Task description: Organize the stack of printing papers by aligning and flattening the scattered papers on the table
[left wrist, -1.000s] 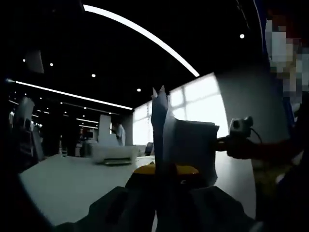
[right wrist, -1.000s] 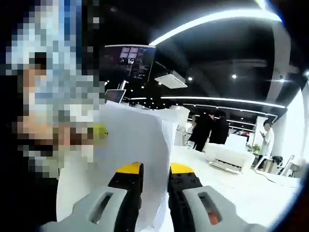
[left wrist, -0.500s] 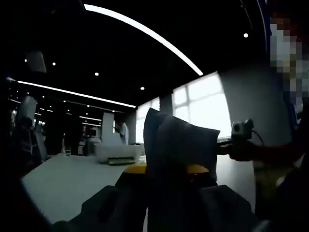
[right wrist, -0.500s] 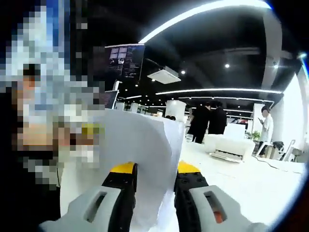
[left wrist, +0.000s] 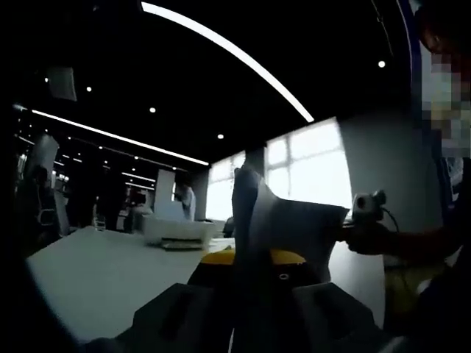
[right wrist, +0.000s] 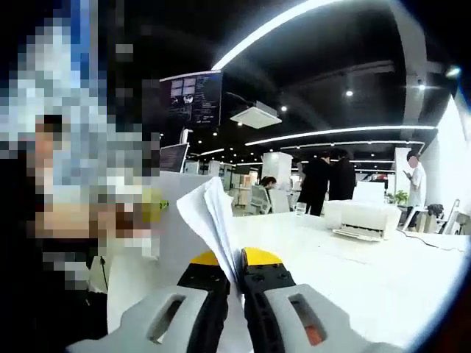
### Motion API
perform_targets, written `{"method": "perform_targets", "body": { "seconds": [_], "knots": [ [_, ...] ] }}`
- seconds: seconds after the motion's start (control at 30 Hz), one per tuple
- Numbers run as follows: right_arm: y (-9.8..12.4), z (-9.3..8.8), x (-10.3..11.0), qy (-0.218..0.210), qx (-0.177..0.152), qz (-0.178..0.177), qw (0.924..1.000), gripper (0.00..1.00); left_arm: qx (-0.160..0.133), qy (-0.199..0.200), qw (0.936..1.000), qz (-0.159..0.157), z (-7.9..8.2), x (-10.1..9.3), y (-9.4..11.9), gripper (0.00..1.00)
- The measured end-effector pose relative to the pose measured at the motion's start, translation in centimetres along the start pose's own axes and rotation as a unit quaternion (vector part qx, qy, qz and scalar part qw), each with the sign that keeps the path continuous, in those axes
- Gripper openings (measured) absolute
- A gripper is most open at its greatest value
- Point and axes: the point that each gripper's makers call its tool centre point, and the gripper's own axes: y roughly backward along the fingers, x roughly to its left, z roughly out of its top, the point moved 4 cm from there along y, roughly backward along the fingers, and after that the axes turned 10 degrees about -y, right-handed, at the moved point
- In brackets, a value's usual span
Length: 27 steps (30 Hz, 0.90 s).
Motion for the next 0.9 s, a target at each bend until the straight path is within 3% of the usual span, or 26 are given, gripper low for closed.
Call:
{"method": "perform_targets", "body": {
  "seconds": [0.1, 0.17, 0.23, 0.3, 0.37, 0.43, 0.53, 0.73, 0.83, 0.9],
  "knots": [
    [0.0, -0.1, 0.0, 0.012, 0.005, -0.007, 0.9999, 0.01, 0.002, -0.005, 1.0000, -0.003, 0.1, -0.2, 0.0, 0.11],
    [-0.1, 0.0, 0.4, 0.022, 0.008, -0.006, 0.9997, 0.01, -0.004, 0.025, 0.9996, -0.015, 0.3, -0.6, 0.1, 0.06],
    [-0.2, -0.1, 0.4, 0.039, 0.015, -0.003, 0.9991, 0.03, -0.009, 0.022, 0.9996, -0.013, 0.5, -0.8, 0.2, 0.06],
    [-0.1, 0.1, 0.1, 0.066, 0.019, -0.018, 0.9975, 0.10, -0.017, 0.010, 0.9997, -0.016, 0.9, -1.1, 0.3, 0.06],
    [0.1, 0.4, -0.7, 0.082, 0.019, -0.044, 0.9954, 0.27, -0.025, -0.020, 0.9994, -0.011, 1.5, -1.1, 0.3, 0.06],
    [0.3, 0.9, -0.6, 0.080, 0.017, -0.040, 0.9958, 0.37, -0.026, -0.042, 0.9986, -0.016, 2.3, -1.3, 0.3, 0.06],
    [0.2, 2.3, -0.1, 0.100, 0.016, -0.040, 0.9941, 0.45, -0.020, -0.073, 0.9966, -0.033, 3.7, -1.6, 0.0, 0.06],
    [-0.9, 5.9, 2.0, 0.209, 0.043, -0.028, 0.9766, 0.65, 0.009, -0.156, 0.9863, -0.053, 6.3, -1.6, -1.1, 0.06],
    [-2.1, 7.2, 3.8, 0.226, 0.064, 0.017, 0.9719, 0.64, 0.032, -0.193, 0.9781, -0.071, 7.1, -1.9, -1.7, 0.06],
    [-3.4, 8.1, 5.4, 0.262, 0.090, 0.033, 0.9603, 0.62, 0.048, -0.222, 0.9693, -0.094, 7.6, -2.8, -2.2, 0.06]
  ]
}}
